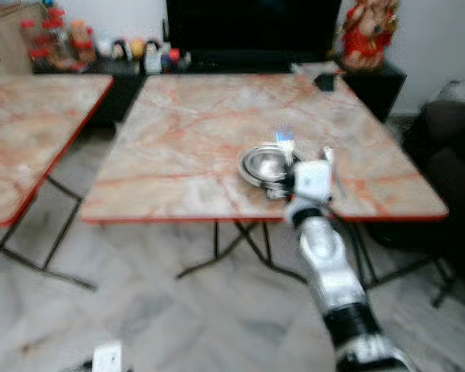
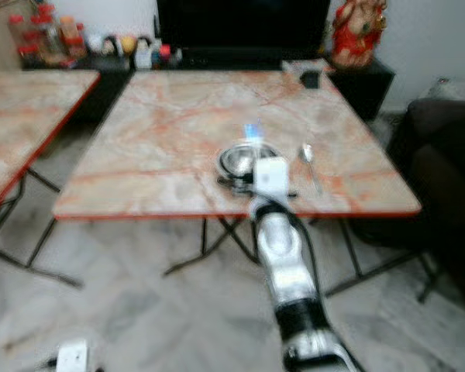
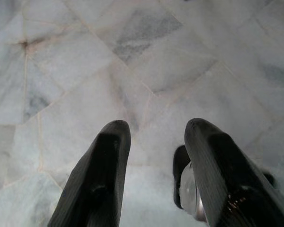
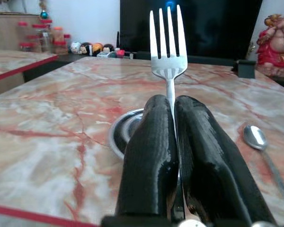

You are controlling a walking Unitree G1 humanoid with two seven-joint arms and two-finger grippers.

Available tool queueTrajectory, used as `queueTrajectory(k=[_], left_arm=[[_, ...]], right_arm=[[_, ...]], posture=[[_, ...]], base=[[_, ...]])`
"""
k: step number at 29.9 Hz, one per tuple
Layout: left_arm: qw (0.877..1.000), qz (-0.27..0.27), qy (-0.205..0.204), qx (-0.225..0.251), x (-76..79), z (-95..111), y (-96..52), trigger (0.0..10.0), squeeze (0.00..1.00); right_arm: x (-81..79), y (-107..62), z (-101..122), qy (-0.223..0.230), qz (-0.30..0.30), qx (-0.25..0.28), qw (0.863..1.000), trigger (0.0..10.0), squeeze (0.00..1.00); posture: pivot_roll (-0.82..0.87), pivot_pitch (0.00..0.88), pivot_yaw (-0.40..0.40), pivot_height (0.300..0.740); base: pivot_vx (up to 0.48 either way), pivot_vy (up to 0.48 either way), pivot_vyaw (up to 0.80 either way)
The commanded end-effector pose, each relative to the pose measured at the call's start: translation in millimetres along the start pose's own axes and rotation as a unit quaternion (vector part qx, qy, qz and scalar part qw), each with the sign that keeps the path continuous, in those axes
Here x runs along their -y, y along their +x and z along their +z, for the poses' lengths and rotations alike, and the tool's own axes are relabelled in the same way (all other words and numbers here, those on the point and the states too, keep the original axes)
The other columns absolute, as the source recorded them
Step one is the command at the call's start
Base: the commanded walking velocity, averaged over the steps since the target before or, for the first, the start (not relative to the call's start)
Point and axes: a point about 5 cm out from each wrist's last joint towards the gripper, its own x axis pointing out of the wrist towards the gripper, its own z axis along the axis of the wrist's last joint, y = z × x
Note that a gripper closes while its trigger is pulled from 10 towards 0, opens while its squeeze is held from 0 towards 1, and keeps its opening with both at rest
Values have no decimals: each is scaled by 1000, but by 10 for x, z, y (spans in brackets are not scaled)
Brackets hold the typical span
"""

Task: Setting the table

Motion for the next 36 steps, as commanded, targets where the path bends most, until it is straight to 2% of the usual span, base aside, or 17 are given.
queueTrajectory(k=[1,8,21,36], left_arm=[[1000,-4,0,1,34,7,3,10000,0],[1000,-4,1,4,38,27,9,10000,0],[1000,-2,-11,15,31,71,19,10000,0],[1000,2,-10,19,14,88,23,10000,0]], right_arm=[[87,8,43,-1,-12,8,1000,10000,0],[98,3,39,-1,-15,7,1000,10000,0],[126,-3,26,0,-21,5,1000,10000,0],[166,-22,-24,0,-29,-7,1000,10000,0]], posture=[[-31,0,31,732],[-33,0,33,732],[-34,0,34,732],[-31,0,35,732]], base=[[0,-469,0],[0,-435,0],[0,0,0],[357,0,0]])
